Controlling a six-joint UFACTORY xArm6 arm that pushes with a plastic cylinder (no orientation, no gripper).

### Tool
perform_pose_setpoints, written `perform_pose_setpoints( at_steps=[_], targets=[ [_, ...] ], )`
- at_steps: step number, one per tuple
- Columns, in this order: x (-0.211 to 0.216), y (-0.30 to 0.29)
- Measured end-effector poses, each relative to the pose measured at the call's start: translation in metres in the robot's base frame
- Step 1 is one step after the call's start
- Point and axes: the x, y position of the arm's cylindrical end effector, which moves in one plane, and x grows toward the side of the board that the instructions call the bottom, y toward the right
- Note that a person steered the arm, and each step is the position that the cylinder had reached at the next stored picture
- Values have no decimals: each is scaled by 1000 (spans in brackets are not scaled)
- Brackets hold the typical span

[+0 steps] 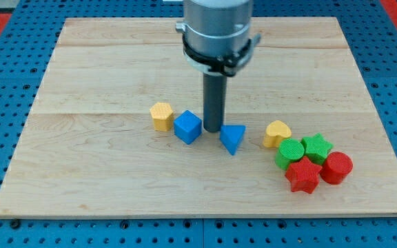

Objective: Point your arm towards the yellow hexagon

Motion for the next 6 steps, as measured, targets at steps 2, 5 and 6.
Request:
perform_pose_setpoints(
  at_steps=[2,5,6],
  targets=[
    [39,31],
    [-14,-207],
    [-44,-180]
  ],
)
